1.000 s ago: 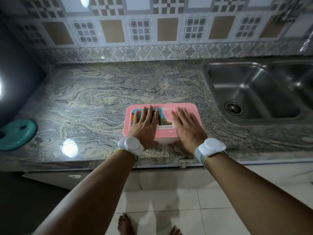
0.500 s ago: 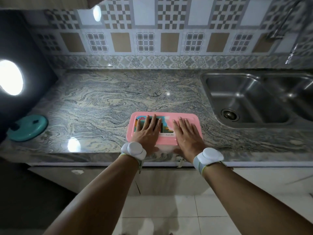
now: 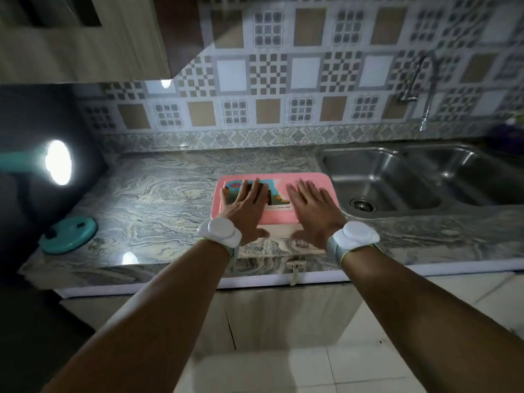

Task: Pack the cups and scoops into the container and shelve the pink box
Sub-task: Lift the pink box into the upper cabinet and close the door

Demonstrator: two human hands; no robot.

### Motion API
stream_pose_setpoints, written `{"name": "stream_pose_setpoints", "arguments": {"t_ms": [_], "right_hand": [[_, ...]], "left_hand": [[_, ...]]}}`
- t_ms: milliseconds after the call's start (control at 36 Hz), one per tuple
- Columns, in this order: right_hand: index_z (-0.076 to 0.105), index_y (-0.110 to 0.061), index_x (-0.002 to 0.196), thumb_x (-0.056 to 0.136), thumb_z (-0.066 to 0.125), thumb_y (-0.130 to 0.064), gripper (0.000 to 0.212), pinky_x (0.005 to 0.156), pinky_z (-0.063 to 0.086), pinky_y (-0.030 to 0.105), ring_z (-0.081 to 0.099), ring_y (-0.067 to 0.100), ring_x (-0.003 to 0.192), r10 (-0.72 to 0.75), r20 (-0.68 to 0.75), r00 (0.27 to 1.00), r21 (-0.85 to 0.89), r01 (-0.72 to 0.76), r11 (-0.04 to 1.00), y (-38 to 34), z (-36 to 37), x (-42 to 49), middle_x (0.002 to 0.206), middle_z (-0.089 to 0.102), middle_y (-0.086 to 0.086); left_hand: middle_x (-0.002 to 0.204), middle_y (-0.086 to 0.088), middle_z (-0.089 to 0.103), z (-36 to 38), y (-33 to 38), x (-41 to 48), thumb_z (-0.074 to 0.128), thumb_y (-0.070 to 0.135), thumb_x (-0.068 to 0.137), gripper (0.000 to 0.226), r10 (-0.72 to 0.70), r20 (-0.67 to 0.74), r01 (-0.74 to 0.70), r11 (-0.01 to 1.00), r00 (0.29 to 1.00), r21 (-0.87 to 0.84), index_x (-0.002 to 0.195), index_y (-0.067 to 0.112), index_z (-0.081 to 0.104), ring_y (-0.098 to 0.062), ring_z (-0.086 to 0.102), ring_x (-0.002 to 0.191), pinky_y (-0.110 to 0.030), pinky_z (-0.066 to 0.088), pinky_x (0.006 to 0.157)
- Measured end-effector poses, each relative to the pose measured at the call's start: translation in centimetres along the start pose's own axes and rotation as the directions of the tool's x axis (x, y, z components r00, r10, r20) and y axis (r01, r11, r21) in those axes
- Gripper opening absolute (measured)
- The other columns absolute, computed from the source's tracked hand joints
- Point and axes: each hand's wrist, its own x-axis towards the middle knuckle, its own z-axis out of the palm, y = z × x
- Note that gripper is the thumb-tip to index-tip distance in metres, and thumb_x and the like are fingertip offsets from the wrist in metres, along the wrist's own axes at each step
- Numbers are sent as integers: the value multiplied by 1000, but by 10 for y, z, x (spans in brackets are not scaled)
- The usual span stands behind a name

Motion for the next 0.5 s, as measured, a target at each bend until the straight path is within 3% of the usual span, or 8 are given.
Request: {"name": "stream_pose_setpoints", "arguments": {"t_ms": [333,500], "right_hand": [[-12,-14,157,83,69,-54,116,121,3,45,-6,32,152,-9,-99,995,-77,1,997,-2,-73,-63,165,-12,13],[-9,-16,157,80,72,-56,119,121,4,45,-2,31,152,-17,-143,990,-106,1,994,-1,-151,-70,165,-9,13]], "left_hand": [[162,-5,-20,-81,34,-49,63,59,82,112,0,-48,0,1000,999,-4,154,17,-13,-32,-13,150,-70,0,112],[163,-5,-17,-153,34,-57,63,58,82,111,-18,-95,19,1000,995,9,155,18,-10,-31,-12,151,-69,1,111]]}}
